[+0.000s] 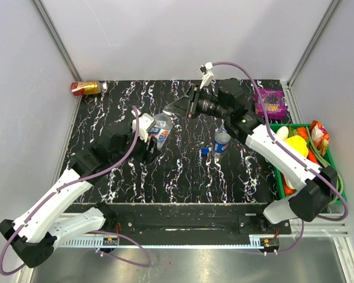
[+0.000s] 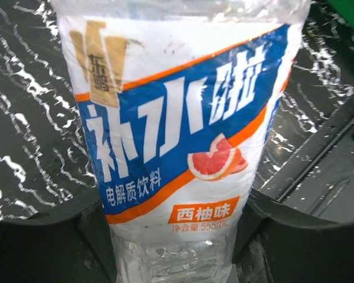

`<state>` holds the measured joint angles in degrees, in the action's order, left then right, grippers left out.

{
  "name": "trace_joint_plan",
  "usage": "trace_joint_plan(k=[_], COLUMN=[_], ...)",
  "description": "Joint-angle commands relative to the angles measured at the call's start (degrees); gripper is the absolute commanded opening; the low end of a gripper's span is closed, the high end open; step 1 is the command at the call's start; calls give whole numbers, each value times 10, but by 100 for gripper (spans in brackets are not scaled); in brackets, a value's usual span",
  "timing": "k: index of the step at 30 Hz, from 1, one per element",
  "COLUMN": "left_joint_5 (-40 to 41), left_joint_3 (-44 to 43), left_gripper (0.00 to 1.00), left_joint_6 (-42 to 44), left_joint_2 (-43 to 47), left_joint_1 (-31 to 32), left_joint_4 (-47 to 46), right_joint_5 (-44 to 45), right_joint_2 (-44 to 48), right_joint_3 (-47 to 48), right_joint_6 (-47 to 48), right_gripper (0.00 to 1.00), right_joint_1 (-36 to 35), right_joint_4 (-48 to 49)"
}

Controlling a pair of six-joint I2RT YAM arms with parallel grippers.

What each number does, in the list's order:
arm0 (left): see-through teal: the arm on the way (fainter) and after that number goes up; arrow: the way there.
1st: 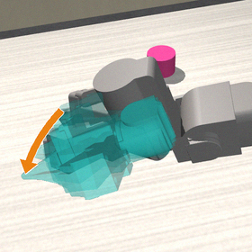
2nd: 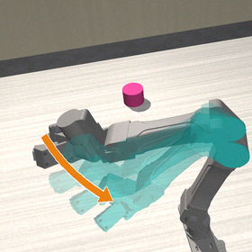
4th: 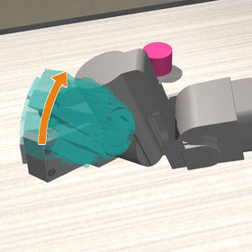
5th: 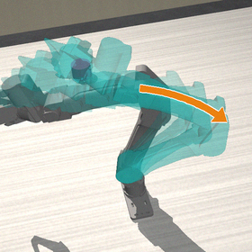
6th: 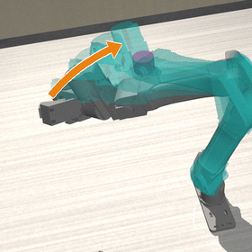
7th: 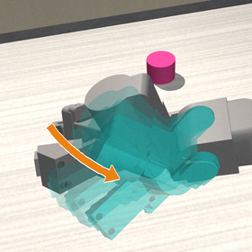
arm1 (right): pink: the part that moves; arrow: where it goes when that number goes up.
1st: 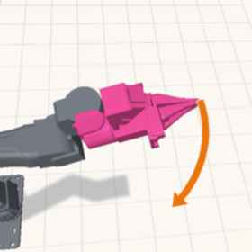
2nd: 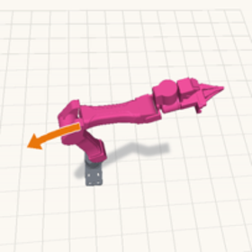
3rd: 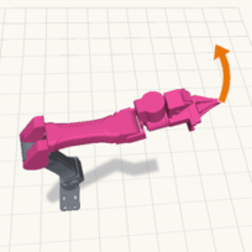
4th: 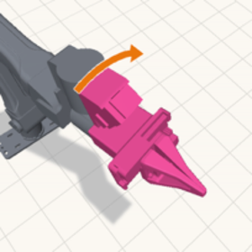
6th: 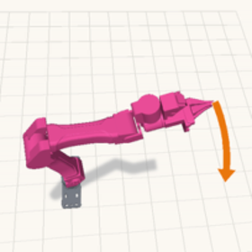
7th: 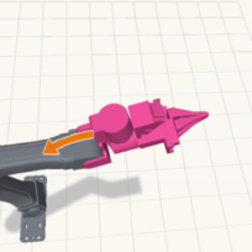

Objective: Unscrew the bottle caps

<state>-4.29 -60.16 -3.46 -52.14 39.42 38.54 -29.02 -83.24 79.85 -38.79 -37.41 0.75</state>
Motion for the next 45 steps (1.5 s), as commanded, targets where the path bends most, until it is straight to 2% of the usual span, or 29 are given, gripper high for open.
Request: trace_joint_plan(k=[1, 9, 11, 16, 23, 30, 32, 38, 41, 45], left_joint_5=[-90, -210, -245, -354, -504, -607, -625, -686, -684, -669], left_joint_3=[14, 29, 34, 51, 60, 51, 40, 46, 45, 31], left_gripper=[9, 10, 6, 4, 2, 2, 3, 3, 3, 3], left_joint_6=[-29, -46, -50, -67, -117, -176, -186, -277, -274, -227], left_joint_2=[14, 31, 38, 51, 48, 39, 35, 29, 29, 26], left_joint_1=[-7, -26, -35, -57, -64, -65, -65, -65, -65, -66], left_joint_4=[-78, -127, -143, -195, -291, -378, -383, -507, -501, -438], right_joint_5=[-68, -151, -176, -207, -254, -314, -320, -337, -320, -298], right_joint_2=[45, 54, 55, 72, 109, 115, 120, 133, 130, 128], right_joint_3=[2, 6, 7, 2, -11, -1, -3, -14, -8, -9], right_joint_6=[33, 72, 83, 109, 149, 154, 154, 148, 148, 143], right_gripper=[0, 0, 0, 0, 0, 0, 0, 0, 0, 0], right_joint_1=[-4, -4, -4, -3, -4, -4, -3, -4, -3, -3], right_joint_4=[43, 49, 49, 48, 64, 80, 90, 128, 118, 119])
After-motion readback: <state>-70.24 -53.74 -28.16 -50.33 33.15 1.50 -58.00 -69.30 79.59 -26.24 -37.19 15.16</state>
